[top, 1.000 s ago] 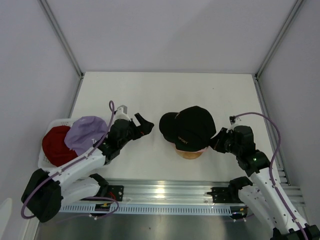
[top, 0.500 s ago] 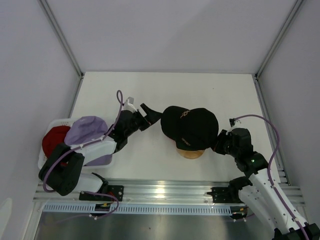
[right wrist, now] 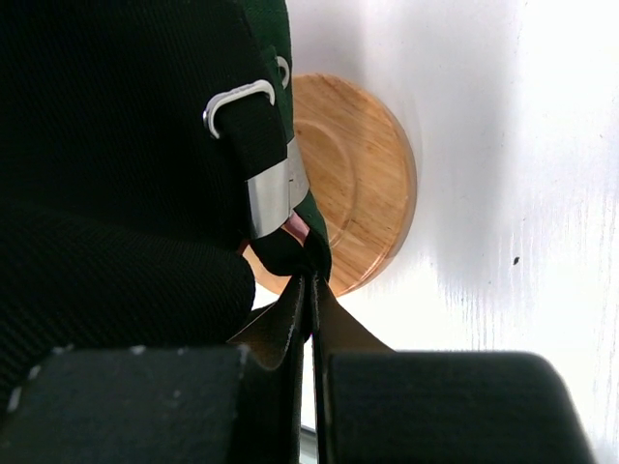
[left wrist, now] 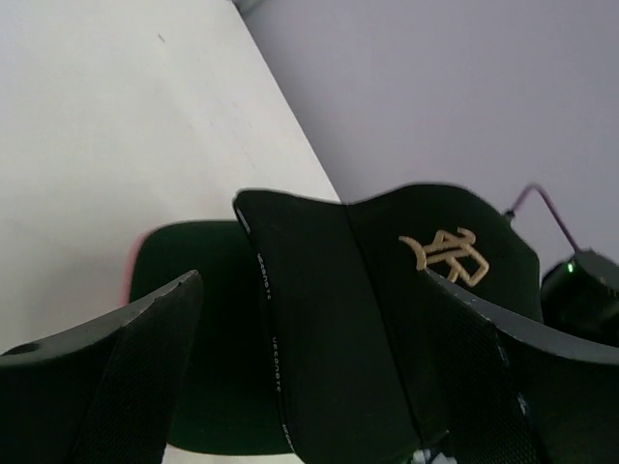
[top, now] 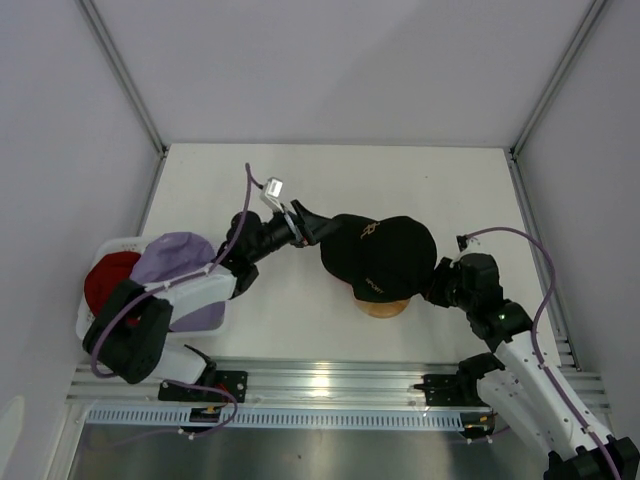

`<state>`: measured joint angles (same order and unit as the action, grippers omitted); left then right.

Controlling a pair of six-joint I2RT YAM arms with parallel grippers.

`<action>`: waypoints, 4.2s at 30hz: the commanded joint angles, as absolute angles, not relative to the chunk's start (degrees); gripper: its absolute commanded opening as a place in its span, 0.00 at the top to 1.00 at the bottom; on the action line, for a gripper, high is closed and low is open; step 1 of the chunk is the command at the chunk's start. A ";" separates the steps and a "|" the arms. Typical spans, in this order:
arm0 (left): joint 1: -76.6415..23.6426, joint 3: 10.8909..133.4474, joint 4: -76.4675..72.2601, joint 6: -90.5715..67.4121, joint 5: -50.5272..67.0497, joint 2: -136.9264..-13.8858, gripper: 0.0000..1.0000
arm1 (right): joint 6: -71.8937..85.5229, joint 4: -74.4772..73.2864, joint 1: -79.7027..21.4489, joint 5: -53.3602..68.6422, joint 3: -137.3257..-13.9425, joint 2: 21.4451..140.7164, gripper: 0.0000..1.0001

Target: Stack the hats

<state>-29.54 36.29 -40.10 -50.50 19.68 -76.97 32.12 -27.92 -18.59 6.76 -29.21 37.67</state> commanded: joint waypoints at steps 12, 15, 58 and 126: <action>-32.34 36.48 -45.55 -48.45 22.87 -81.75 0.99 | 31.29 -28.56 -18.81 2.82 -29.62 38.93 1.00; -32.17 36.74 -38.69 -44.41 18.39 -78.07 0.99 | 31.55 -28.91 -18.81 2.02 -29.79 39.64 1.00; -33.39 24.07 -65.14 -46.16 21.71 -98.90 0.99 | 35.50 -34.44 -18.81 -8.35 -36.47 36.84 1.00; -32.72 45.71 28.20 -29.88 -29.35 -43.43 0.01 | 8.09 -35.16 -31.63 -4.84 -80.68 69.87 0.00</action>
